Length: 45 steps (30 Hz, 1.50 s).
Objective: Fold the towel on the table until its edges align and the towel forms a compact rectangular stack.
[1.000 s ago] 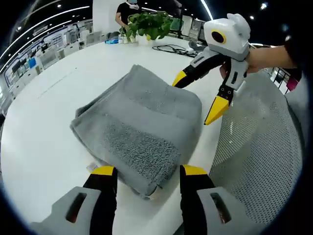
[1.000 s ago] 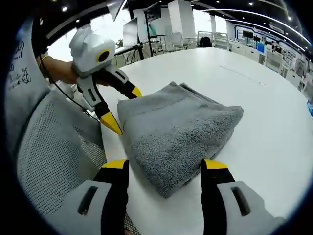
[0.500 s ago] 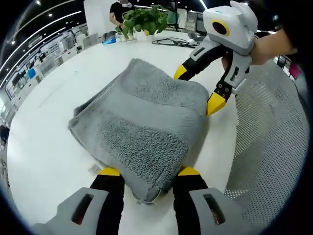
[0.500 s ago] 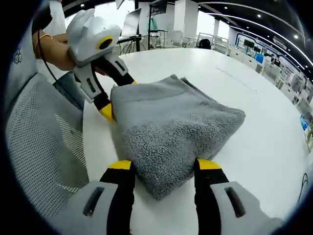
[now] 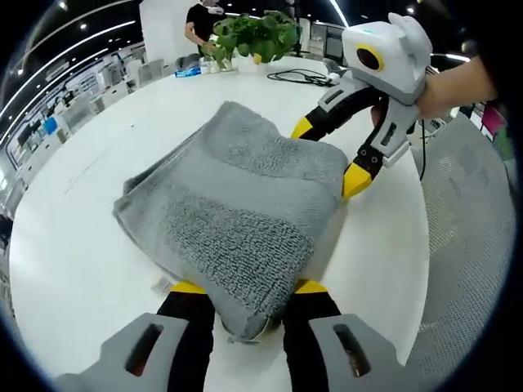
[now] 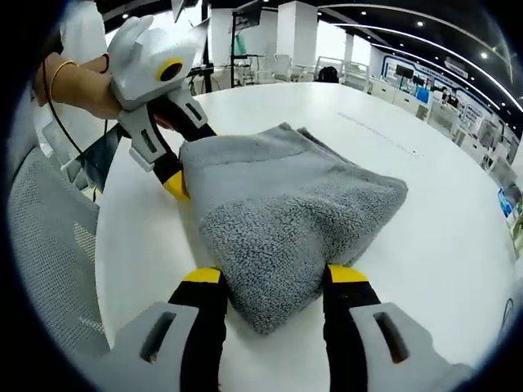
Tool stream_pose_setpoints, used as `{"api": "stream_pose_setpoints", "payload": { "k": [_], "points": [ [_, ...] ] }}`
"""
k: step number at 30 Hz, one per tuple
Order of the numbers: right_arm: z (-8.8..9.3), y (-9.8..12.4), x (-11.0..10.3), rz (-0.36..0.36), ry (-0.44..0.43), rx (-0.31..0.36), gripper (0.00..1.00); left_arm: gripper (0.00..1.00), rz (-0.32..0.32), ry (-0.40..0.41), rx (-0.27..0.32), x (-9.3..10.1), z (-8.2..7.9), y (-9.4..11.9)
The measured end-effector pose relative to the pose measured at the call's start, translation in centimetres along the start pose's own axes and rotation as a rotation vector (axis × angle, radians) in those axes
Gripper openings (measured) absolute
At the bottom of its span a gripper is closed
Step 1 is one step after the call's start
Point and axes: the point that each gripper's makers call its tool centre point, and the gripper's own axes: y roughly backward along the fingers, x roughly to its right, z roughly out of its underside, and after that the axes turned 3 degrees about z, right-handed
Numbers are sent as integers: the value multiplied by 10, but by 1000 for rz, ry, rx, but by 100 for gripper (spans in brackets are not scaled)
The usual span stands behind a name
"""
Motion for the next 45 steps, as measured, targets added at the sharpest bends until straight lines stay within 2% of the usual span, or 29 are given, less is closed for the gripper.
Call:
{"api": "stream_pose_setpoints", "payload": {
  "k": [8,15,18,21,23,26,28,32,37,45],
  "points": [
    [-10,-11,18,26,-16,41,45,29,-30,25,43,-18,-10,-6],
    [-12,-13,18,48,-24,43,45,28,-36,27,64,-21,-12,-6],
    [-14,-13,17,50,-34,24,46,29,-36,29,62,-21,-12,-7],
    [-15,-14,18,52,-45,-3,47,33,-32,27,52,-21,-11,-6],
    [-17,-12,18,46,-48,-13,48,40,-26,34,45,-20,-9,-4],
    [-20,-7,15,41,-82,-4,50,47,-20,130,68,-19,-7,3],
    [-16,-8,15,45,-98,2,52,50,-28,140,84,-20,-7,10],
    [-16,3,16,63,-135,22,53,53,-58,190,149,-21,-9,27],
    [-18,26,13,90,-196,40,54,54,-92,250,206,-18,-8,49],
    [-22,58,20,138,-251,90,63,55,-97,264,236,0,-1,67]
  ]
}}
